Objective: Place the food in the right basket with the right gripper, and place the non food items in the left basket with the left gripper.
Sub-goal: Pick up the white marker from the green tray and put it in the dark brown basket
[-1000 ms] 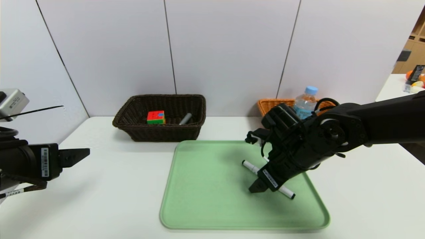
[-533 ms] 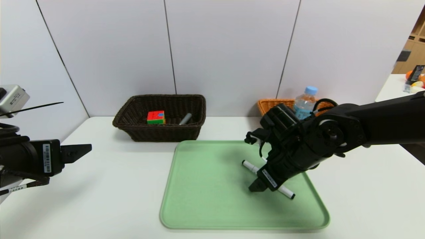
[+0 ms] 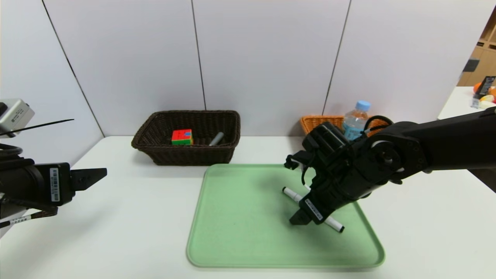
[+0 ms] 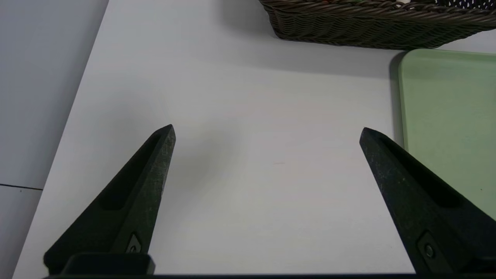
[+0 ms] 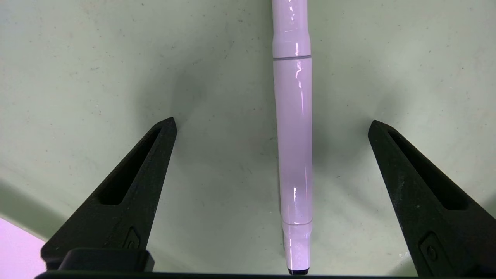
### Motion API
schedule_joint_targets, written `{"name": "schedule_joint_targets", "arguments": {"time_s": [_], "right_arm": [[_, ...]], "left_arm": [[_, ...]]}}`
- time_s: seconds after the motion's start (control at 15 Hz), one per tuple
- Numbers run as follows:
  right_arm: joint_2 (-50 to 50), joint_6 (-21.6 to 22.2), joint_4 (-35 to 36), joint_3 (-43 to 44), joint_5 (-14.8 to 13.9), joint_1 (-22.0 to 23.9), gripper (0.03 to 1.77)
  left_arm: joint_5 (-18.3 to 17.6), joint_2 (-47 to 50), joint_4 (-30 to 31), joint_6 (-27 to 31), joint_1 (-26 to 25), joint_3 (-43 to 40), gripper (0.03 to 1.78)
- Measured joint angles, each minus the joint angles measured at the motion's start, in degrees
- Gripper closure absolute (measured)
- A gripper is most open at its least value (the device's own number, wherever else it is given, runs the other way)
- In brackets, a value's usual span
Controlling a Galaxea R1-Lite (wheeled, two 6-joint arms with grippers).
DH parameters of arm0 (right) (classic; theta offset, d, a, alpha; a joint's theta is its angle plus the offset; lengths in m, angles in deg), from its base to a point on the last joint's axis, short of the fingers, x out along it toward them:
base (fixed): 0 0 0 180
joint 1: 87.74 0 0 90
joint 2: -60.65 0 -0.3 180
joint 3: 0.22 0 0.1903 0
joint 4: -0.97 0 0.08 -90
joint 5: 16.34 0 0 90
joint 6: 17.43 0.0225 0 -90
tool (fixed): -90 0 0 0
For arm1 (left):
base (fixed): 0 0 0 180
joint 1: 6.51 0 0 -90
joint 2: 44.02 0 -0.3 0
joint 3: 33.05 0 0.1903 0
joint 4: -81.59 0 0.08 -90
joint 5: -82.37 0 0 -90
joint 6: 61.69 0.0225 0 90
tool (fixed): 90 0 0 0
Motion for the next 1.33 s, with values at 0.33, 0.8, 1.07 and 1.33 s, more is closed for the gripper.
{"name": "schedule_joint_targets", "arguments": {"time_s": [0.33,0.8,1.07,1.33], "right_arm": [[0.35,-0.07,-0.06,-0.20,-0.84,-0.05,0.10],[0.68,-0.07,-0.20,-0.52,-0.87,-0.02,0.10],[0.96,0.00,-0.20,-0.66,-0.62,0.00,0.10],[1.05,-0.02,-0.23,-0.66,-0.35,0.02,0.10]], "left_arm": [[0.01,0.00,0.00,0.00,0.00,0.11,0.12],[0.00,-0.09,0.07,0.05,0.00,0.33,0.12],[0.00,-0.28,0.07,0.07,0.00,0.55,0.12],[0.01,-0.46,0.18,0.07,0.04,0.68,0.12]]}}
